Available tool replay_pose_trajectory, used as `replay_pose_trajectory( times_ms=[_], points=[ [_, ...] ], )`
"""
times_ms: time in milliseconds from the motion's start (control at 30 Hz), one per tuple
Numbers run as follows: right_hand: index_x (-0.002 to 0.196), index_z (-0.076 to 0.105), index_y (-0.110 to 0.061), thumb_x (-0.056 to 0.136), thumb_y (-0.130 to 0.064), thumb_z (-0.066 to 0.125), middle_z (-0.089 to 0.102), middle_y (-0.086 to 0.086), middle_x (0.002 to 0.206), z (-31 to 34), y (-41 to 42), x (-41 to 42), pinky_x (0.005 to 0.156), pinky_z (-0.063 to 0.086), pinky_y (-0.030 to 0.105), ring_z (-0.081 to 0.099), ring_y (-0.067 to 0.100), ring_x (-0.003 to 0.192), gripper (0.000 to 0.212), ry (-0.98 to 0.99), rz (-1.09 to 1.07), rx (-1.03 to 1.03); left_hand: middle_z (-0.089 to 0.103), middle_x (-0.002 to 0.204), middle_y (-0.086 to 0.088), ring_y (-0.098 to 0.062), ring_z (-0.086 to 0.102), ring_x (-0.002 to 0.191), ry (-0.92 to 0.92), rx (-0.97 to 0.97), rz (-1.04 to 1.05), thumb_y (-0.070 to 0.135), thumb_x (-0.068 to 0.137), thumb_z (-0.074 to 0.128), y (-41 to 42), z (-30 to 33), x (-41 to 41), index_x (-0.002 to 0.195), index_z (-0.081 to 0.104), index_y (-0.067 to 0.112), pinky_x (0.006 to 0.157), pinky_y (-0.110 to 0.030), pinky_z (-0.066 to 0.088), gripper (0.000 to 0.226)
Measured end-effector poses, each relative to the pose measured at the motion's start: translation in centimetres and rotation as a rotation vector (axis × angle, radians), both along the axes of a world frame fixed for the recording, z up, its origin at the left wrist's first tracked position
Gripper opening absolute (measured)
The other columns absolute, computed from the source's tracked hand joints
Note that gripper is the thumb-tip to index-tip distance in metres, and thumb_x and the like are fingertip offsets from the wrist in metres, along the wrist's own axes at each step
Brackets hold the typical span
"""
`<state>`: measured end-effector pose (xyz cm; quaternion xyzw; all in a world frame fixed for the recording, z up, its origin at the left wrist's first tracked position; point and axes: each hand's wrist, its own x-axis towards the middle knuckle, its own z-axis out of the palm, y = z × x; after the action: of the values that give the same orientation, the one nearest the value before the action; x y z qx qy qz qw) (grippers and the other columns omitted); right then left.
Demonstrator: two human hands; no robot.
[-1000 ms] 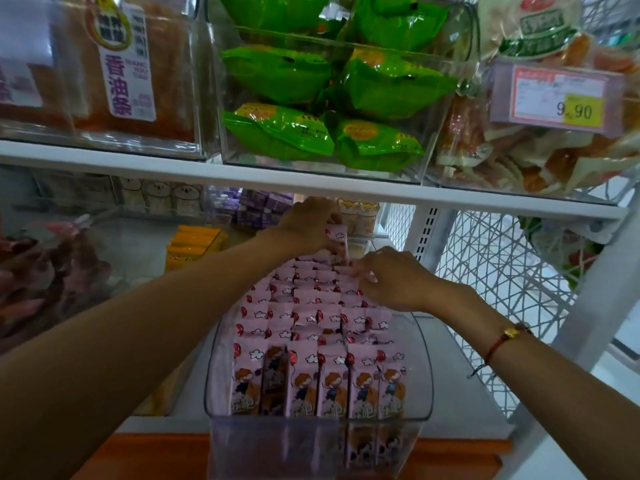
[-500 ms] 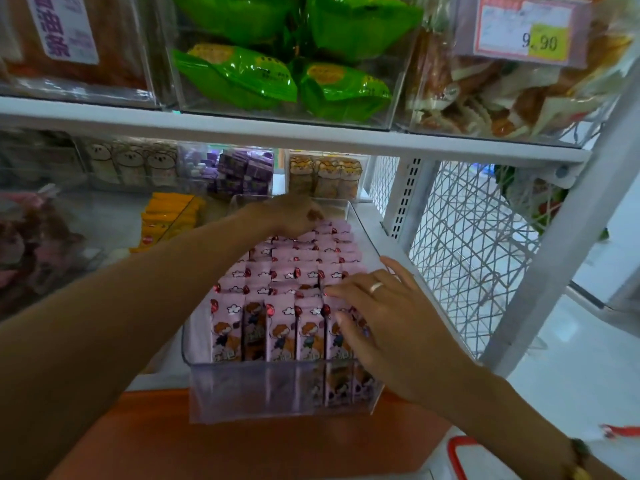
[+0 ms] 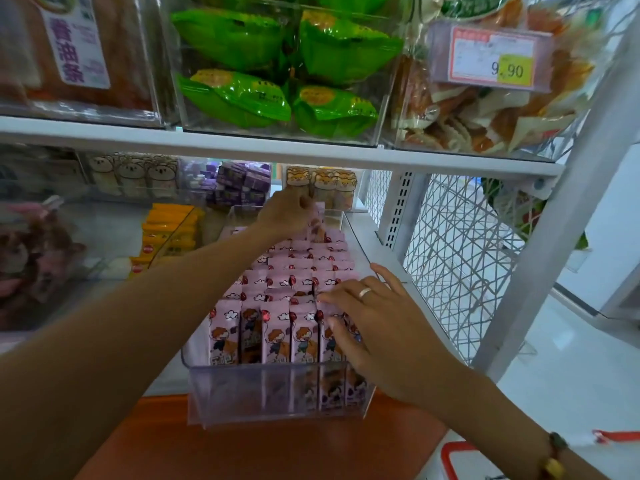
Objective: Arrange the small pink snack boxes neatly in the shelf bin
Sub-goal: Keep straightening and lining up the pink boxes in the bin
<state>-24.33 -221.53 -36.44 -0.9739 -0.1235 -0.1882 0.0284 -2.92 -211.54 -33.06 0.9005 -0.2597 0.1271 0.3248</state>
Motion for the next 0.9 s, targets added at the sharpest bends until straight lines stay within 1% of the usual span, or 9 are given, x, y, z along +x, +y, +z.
replay_pose_trajectory(
  times_ms=[67,167,267,367,500,600,667,767,900],
  points=[
    [0.117,0.062,-0.026,0.092,-0.038,0.03,0.065,-0.008,0.113,0.1,0.0,0.0,0.116,0.017,0.036,0.057,0.008,0.108,0.043,-0.014,0.001,-0.007,0.066,0.098,-0.006,-0.012,0.063,0.077,0.055,-0.217,0.057,0.028,0.1,0.046,0.2,0.7,-0.7,0.104,0.065,0.005,0.071,-0.024,0.049,0.029],
    [0.119,0.061,-0.026,0.093,-0.037,0.033,0.065,-0.008,0.114,0.3,0.1,0.0,0.116,0.011,0.033,0.057,0.009,0.108,0.04,-0.011,0.007,-0.025,0.061,0.088,-0.001,0.006,0.056,0.048,0.136,-0.55,0.091,0.02,0.1,0.046,1.1,1.6,-2.6,0.098,0.062,0.013,0.046,-0.006,0.043,0.017],
    [0.122,0.061,-0.026,0.094,-0.034,0.045,0.064,-0.008,0.117,0.7,0.0,0.1,0.114,0.011,0.027,0.053,0.008,0.111,0.033,-0.018,0.021,-0.015,0.065,0.084,-0.003,-0.003,0.061,0.061,0.191,-0.791,0.149,0.021,0.101,0.045,3.0,1.8,-5.2,0.106,0.059,0.01,0.069,-0.023,0.054,0.019],
    [0.122,0.061,-0.026,0.096,-0.035,0.047,0.062,-0.009,0.12,1.6,0.7,-0.1,0.103,0.02,0.019,0.044,0.004,0.114,0.031,-0.1,0.021,0.08,0.066,0.105,-0.012,-0.024,0.067,0.093,0.316,-0.94,0.165,0.024,0.101,0.045,5.1,2.1,-8.1,0.121,0.055,0.008,0.091,-0.041,0.054,0.027],
    [0.139,0.038,-0.031,0.094,-0.05,0.044,0.042,-0.019,0.128,3.3,3.9,-0.3,0.092,0.024,0.01,0.026,-0.011,0.113,0.049,-0.117,0.076,0.425,0.071,0.096,-0.001,-0.009,0.069,0.086,0.289,-0.948,0.04,0.029,0.099,0.048,7.4,2.0,-13.4,0.112,0.061,0.013,0.071,-0.019,0.057,0.024],
    [0.143,0.026,-0.033,0.093,-0.052,0.045,0.042,-0.013,0.134,4.0,6.2,-0.3,0.095,0.037,0.019,0.039,0.001,0.119,0.057,-0.002,0.136,0.61,0.072,0.08,0.01,-0.003,0.07,0.077,0.271,-0.972,-0.087,0.029,0.098,0.049,8.6,1.4,-16.9,0.102,0.063,0.02,0.06,-0.013,0.053,0.017],
    [0.141,0.031,-0.032,0.095,-0.045,0.048,0.05,-0.012,0.128,4.0,7.0,-0.5,0.094,0.045,0.023,0.05,0.003,0.114,0.051,0.041,0.148,0.699,0.072,0.081,0.011,-0.003,0.07,0.077,0.31,-1.008,-0.147,0.028,0.097,0.049,9.2,1.1,-18.0,0.1,0.063,0.021,0.06,-0.012,0.053,0.016],
    [0.118,0.043,-0.038,0.089,-0.034,0.061,0.057,-0.022,0.105,3.9,6.9,-0.7,0.075,0.05,0.01,0.059,-0.01,0.093,0.034,0.074,0.142,0.991,0.071,0.093,0.013,0.001,0.067,0.09,0.305,-0.964,-0.203,0.027,0.097,0.047,9.9,0.6,-18.4,0.105,0.063,0.025,0.068,-0.012,0.053,0.018],
    [0.116,0.049,-0.03,0.064,-0.039,0.074,0.064,0.0,0.115,3.5,5.8,-0.1,0.095,0.05,0.039,0.064,0.016,0.105,0.059,0.208,0.043,1.5,0.062,0.107,0.021,0.009,0.06,0.098,0.263,-0.789,-0.24,0.016,0.095,0.051,10.3,-0.2,-18.4,0.111,0.059,0.034,0.073,-0.011,0.052,0.025]
  ],
)
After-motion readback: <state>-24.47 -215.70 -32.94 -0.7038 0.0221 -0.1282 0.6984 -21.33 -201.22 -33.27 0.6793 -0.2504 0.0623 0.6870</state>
